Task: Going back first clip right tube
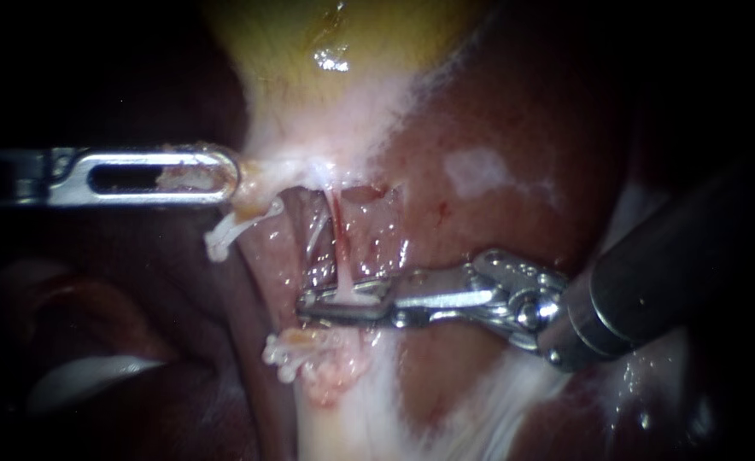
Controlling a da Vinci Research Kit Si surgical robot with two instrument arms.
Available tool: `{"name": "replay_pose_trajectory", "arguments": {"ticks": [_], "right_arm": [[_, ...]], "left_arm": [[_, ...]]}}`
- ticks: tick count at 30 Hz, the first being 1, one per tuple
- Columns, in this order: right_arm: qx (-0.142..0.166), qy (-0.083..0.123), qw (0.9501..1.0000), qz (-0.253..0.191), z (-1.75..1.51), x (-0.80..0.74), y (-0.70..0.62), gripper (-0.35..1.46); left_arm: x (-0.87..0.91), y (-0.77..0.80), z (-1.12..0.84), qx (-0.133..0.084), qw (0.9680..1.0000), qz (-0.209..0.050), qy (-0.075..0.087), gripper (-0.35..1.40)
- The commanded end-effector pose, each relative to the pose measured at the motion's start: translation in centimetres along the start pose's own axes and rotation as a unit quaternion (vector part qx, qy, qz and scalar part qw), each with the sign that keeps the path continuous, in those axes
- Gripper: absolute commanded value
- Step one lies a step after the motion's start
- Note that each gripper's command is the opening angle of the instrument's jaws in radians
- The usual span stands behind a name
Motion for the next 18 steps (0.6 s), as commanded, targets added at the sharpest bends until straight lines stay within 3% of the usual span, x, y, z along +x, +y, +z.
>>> {"name": "replay_pose_trajectory", "arguments": {"ticks": [1, 6, 8, 11, 18], "right_arm": [[0.0, 0.0, 1.0, -0.002, 0.0, 0.0, 0.0, -0.35], [0.002, -0.001, 0.9997, -0.023, 0.01, 0.0, -0.04, -0.29], [0.002, -0.003, 0.9979, -0.064, 0.01, 0.01, -0.05, 0.12], [0.002, -0.004, 0.9954, -0.096, 0.01, 0.03, -0.05, 0.38], [-0.014, -0.002, 0.9892, -0.146, 0.0, 0.02, -0.08, 0.49]], "left_arm": [[0.0, 0.0, 0.0, 0.0, 1.0, 0.0, 0.0, -0.35], [0.01, 0.0, 0.0, 0.0, 1.0, 0.0, 0.0, -0.35], [0.01, 0.01, 0.0, 0.0, 1.0, 0.001, 0.0, -0.35], [0.01, 0.01, 0.0, 0.0, 1.0, 0.001, 0.0, -0.35], [0.02, 0.02, 0.0, 0.0, 1.0, 0.001, 0.0, -0.35]]}}
